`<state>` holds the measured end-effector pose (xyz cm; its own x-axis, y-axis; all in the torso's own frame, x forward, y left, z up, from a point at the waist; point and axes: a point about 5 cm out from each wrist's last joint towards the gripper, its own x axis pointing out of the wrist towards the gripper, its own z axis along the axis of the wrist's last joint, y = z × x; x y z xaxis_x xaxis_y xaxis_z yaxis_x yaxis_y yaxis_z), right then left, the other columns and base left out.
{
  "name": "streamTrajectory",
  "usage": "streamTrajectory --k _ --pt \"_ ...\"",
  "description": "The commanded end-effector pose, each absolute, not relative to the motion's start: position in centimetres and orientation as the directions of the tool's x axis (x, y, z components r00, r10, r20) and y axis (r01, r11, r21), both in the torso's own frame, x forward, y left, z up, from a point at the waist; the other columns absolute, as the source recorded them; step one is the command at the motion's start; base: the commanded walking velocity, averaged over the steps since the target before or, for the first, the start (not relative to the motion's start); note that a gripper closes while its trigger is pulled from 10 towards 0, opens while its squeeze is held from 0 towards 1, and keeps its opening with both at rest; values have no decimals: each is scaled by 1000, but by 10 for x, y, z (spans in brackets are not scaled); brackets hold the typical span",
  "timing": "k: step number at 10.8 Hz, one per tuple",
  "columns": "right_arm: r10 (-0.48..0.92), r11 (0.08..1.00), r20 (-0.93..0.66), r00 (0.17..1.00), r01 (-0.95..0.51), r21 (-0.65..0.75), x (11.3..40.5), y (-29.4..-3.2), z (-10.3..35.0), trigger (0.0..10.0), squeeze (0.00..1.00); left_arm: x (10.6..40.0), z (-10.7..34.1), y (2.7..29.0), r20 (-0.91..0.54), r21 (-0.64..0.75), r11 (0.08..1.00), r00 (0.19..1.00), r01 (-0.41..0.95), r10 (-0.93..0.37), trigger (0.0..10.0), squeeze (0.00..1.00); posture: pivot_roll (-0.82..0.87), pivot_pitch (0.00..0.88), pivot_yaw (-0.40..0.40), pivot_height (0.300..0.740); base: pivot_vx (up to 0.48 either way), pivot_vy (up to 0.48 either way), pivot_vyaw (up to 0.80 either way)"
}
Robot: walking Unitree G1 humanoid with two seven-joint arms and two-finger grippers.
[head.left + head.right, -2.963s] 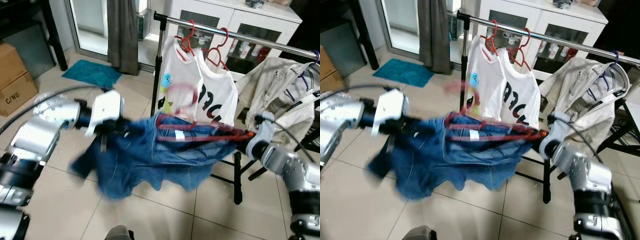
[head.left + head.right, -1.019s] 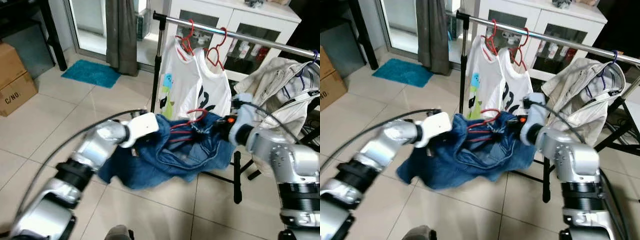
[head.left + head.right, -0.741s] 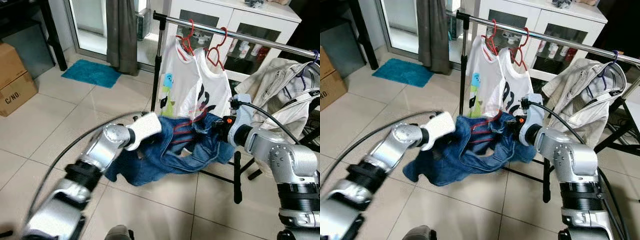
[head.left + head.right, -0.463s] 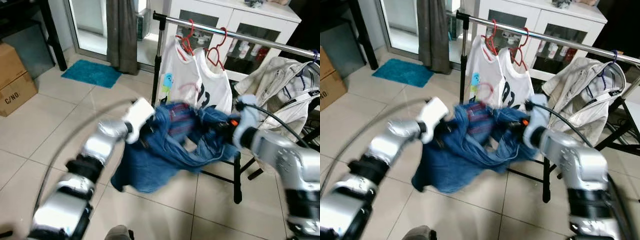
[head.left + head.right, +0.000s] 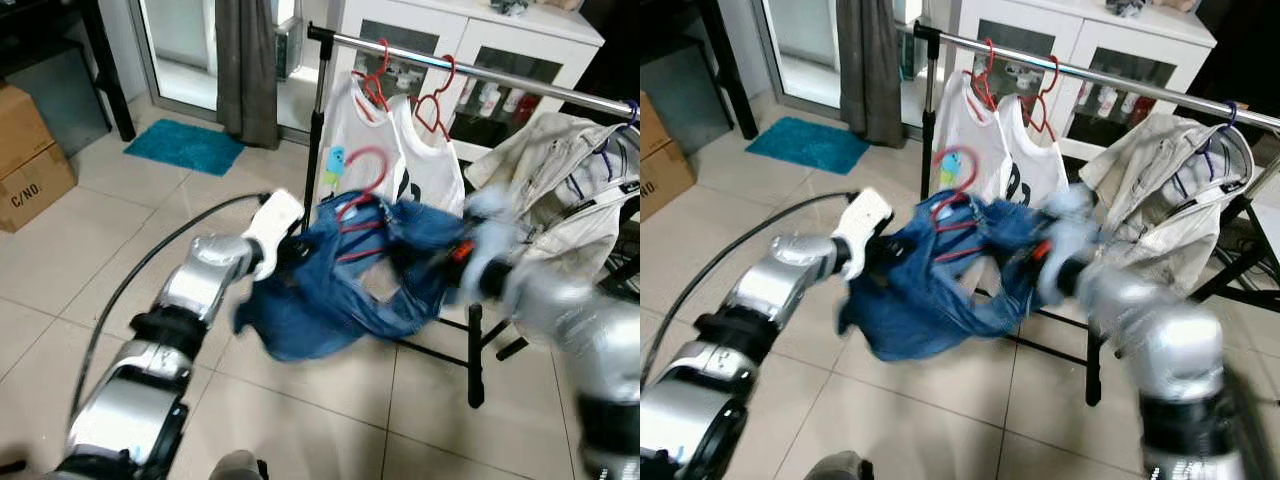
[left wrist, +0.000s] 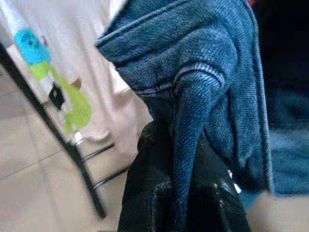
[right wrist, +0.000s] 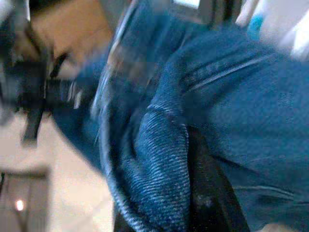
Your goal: Hang hanger
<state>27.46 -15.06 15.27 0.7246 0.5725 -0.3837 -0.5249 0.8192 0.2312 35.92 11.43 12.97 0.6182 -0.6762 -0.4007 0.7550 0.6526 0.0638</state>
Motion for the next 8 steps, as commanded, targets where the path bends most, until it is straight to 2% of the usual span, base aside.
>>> streamTrajectory --k 1,2,3,4,5,6,7,8 --pt "607 788 -427 670 -578 213 264 -134 141 0 0 368 158 105 -297 70 645 633 761 -715 0 0 38 0 -80 740 0 0 0" --pt "587 796 -468 661 -576 184 262 -131 130 0 0 367 168 103 -262 58 622 613 781 -745 0 0 37 0 -79 740 0 0 0" --pt "476 839 -532 700 -543 36 266 -133 110 0 0 356 187 99 -223 41 515 510 856 -831 0 0 38 0 -75 740 0 0 0" --pt "434 861 -531 728 -509 7 272 -131 104 0 0 347 194 98 -210 34 453 449 891 -868 0 0 45 0 -73 740 0 0 0" --pt "426 867 -529 734 -497 8 274 -130 103 0 0 344 195 98 -204 28 438 434 899 -877 0 0 46 0 -74 740 0 0 0" --pt "342 906 -508 791 -421 -45 284 -136 100 0 0 326 201 102 -198 11 331 327 943 -924 0 0 56 0 -78 740 0 0 0" --pt "303 925 -442 844 -371 -76 293 -140 107 0 0 314 200 108 -220 -5 273 265 962 -939 0 0 60 0 -78 740 0 0 0" --pt "268 939 -391 880 -330 -100 299 -144 113 10000 0 308 197 114 -248 -16 265 253 964 -935 0 0 61 0 -79 740 0 0 0"
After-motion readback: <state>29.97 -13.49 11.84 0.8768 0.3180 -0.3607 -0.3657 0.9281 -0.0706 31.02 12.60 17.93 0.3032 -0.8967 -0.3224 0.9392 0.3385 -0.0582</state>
